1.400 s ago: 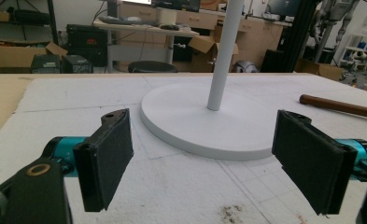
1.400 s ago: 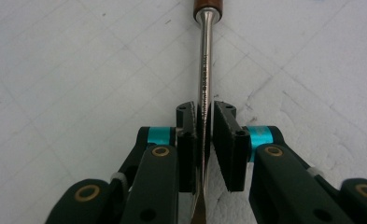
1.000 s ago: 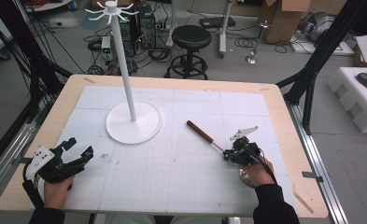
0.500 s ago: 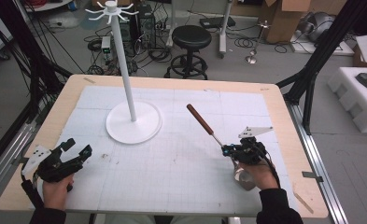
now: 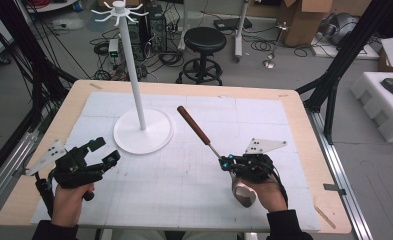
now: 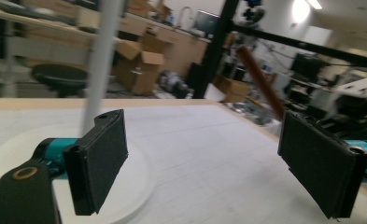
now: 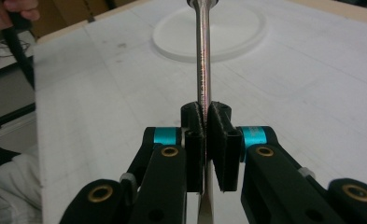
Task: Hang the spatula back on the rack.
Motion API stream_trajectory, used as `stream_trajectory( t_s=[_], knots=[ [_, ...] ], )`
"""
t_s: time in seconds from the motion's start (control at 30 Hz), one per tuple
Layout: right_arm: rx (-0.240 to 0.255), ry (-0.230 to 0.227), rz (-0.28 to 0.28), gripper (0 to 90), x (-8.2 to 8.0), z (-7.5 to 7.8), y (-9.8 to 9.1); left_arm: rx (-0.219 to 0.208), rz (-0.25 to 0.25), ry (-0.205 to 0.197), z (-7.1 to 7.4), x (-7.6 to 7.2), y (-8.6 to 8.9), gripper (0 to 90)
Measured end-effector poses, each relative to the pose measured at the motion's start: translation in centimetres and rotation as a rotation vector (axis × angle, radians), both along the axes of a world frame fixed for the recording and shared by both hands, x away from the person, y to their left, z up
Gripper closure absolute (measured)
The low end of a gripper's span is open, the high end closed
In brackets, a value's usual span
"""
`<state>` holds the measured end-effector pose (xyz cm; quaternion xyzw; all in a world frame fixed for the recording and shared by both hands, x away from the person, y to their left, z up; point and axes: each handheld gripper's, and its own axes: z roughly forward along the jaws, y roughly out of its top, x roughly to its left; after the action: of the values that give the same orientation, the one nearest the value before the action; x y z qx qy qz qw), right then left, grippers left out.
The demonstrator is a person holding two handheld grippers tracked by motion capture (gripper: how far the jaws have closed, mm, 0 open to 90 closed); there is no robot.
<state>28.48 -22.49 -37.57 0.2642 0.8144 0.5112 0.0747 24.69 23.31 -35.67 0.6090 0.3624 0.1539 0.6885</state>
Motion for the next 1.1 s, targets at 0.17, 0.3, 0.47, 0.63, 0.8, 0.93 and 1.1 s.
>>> stream_trajectory(
  t_s=[0.17, 0.3, 0.47, 0.63, 0.8, 0.93, 1.1],
  knots=[
    [0.033, -0.032, 0.043, 84.6, -0.7, 0.8, 1.5, -0.007, -0.111, 0.027, 2.5, 0.8, -2.8, 18.0],
    [0.057, -0.053, 0.068, 84.6, -1.0, 1.4, 2.5, -0.021, -0.163, 0.037, 3.7, 1.6, -4.8, 17.0],
    [0.081, -0.066, 0.089, 84.6, -1.3, 1.7, 3.5, -0.025, -0.200, 0.062, 4.5, 2.4, -6.4, 18.3],
    [0.088, -0.078, 0.107, 84.6, -1.5, 1.9, 4.2, -0.055, -0.231, 0.085, 5.1, 3.1, -7.4, 19.0],
    [0.092, -0.081, 0.124, 84.6, -1.7, 1.8, 4.8, -0.063, -0.243, 0.105, 5.6, 3.9, -8.3, 20.5],
    [0.088, -0.087, 0.139, 84.6, -1.9, 1.9, 5.3, -0.093, -0.271, 0.133, 6.2, 4.5, -8.7, 27.4],
    [0.088, -0.089, 0.148, 84.6, -2.1, 2.0, 5.6, -0.079, -0.281, 0.141, 7.1, 4.9, -9.4, 40.8]
  ],
)
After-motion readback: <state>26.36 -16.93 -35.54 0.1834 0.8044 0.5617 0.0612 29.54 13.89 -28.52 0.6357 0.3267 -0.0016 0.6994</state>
